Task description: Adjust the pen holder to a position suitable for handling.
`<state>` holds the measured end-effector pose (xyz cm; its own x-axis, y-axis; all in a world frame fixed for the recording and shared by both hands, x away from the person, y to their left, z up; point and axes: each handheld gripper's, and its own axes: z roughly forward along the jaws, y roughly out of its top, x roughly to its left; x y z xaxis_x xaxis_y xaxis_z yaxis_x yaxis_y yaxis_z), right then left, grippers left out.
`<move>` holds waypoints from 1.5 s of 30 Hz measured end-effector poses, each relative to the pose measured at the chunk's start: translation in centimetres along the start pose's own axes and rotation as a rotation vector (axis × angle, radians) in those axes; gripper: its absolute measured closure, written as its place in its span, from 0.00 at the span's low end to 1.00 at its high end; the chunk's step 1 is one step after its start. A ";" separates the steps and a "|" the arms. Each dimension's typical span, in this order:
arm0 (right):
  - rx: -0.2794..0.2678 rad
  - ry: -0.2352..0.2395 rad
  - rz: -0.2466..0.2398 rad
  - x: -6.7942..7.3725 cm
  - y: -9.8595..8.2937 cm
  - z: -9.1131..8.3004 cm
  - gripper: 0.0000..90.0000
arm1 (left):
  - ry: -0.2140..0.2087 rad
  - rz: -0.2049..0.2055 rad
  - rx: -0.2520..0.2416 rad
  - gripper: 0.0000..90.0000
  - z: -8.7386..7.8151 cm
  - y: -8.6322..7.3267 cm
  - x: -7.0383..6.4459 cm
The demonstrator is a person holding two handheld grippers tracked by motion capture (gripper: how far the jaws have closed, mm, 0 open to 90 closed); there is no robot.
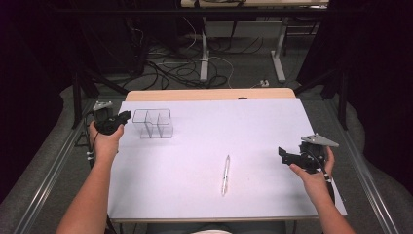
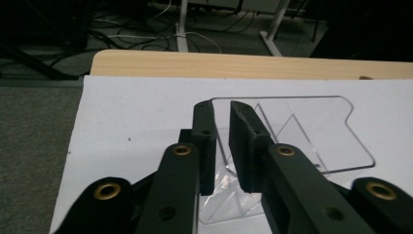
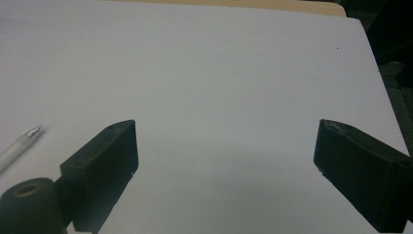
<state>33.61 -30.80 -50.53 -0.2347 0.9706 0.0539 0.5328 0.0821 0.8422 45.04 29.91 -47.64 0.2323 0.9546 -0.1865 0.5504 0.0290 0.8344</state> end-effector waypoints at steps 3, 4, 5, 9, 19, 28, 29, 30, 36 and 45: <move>0.001 0.000 -0.001 0.0 0.0 0.0 0.10 | 0.008 -0.003 -0.004 0.96 0.3 -0.1 0.1; 0.002 0.002 0.000 0.1 -0.1 0.1 0.10 | 0.014 -0.004 -0.003 0.98 0.5 -0.1 0.2; 0.001 0.003 -0.004 0.0 -0.1 0.1 0.10 | 0.014 -0.004 -0.003 0.99 0.5 -0.1 0.2; 0.004 0.003 -0.002 0.1 -0.1 0.1 0.11 | 0.028 -0.008 0.011 1.00 0.9 -0.2 0.3; 0.008 0.005 0.004 0.2 -0.2 0.2 0.12 | 0.037 0.010 0.043 1.00 2.0 -0.4 0.4; 0.014 0.012 0.004 0.2 -0.2 0.3 0.13 | 0.033 0.020 0.052 1.00 2.5 -0.6 0.3; 0.014 0.012 0.003 0.2 -0.2 0.3 0.13 | 0.028 0.021 0.059 1.00 2.5 -0.6 0.3; 0.015 0.013 0.003 0.2 -0.2 0.3 0.13 | 0.031 0.022 0.058 1.00 2.6 -0.6 0.3; 0.014 0.015 0.001 0.2 -0.3 0.4 0.14 | 0.016 0.020 0.067 1.00 2.7 -0.7 0.5; 0.017 0.019 0.005 0.4 -0.3 0.4 0.14 | 0.006 0.017 0.055 1.00 2.7 -0.8 0.4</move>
<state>33.74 -30.35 -50.98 -0.2473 0.9665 0.0687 0.5475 0.0809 0.8329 46.90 29.47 -49.80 0.2374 0.9566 -0.1691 0.5895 -0.0035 0.8078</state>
